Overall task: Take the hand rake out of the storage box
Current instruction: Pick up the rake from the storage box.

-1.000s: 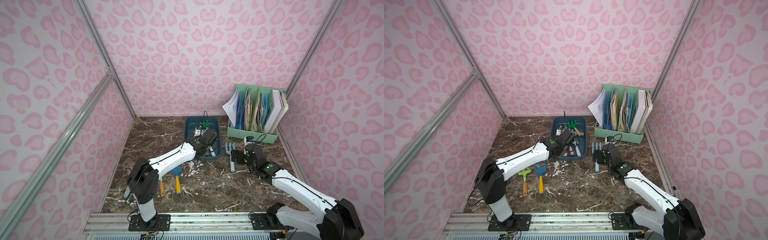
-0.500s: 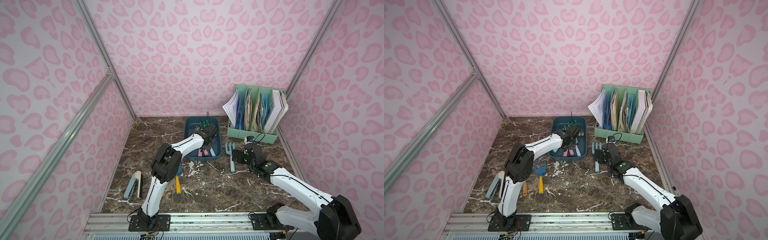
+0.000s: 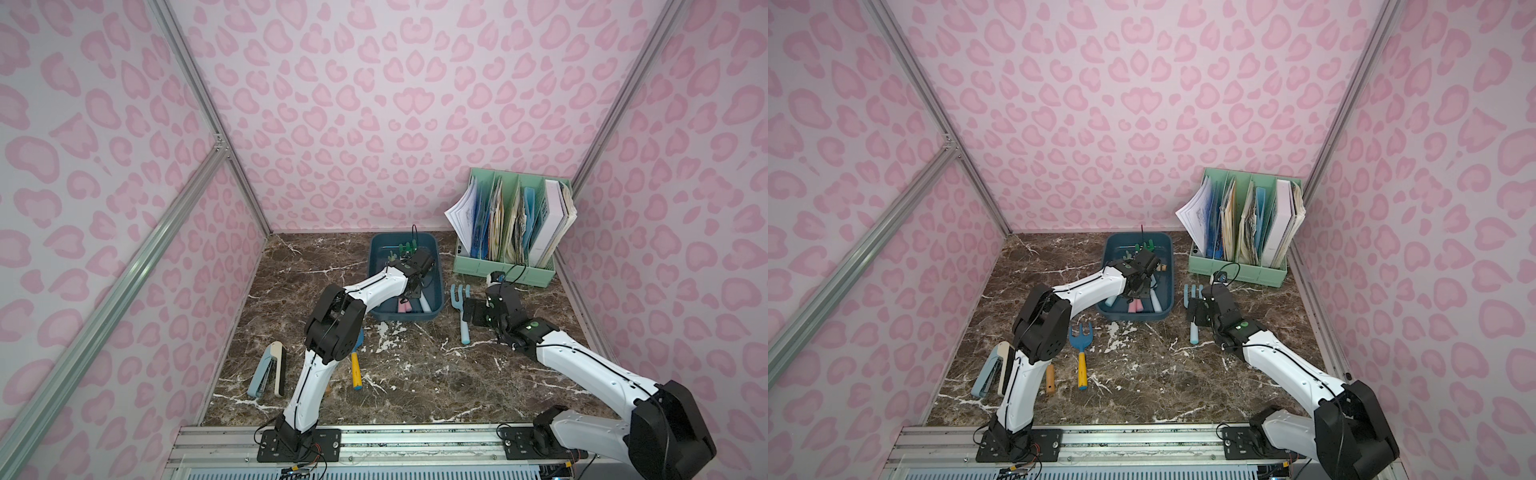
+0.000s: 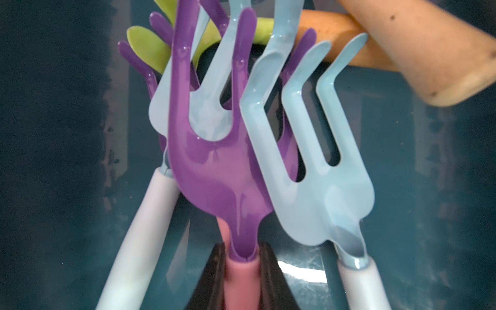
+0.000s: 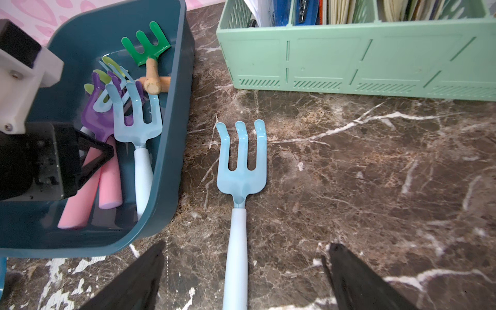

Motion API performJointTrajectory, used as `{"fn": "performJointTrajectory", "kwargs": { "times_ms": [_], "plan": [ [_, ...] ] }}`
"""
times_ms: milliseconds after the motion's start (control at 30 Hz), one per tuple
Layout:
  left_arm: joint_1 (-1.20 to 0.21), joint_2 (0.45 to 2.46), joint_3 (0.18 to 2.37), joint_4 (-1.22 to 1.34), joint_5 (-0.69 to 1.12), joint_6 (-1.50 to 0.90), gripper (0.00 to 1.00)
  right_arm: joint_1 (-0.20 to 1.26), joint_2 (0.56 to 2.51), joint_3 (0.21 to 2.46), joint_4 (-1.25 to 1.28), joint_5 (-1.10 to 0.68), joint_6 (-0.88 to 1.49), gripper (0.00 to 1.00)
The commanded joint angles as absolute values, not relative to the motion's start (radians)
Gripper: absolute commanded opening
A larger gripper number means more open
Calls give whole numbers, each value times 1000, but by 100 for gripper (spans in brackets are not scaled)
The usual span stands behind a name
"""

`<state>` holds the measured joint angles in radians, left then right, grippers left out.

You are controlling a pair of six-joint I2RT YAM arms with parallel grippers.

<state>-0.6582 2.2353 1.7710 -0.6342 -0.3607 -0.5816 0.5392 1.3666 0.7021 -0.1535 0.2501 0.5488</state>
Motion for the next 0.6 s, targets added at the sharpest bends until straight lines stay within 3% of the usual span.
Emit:
{"fn": "performJointTrajectory", "kwargs": {
  "times_ms": [0,333,567],
  "plan": [
    [-665,2237,1785,-694,-390,-597,10,540,1376,712,-132,259,546,98],
    [-687,2079,1758,-757,-479,-591,1,540,1346,691,-117,254,552,98],
    [-718,1852,1554,-660,-410,-627,5,550,1338,689,-112,230,553,98]
  ]
}}
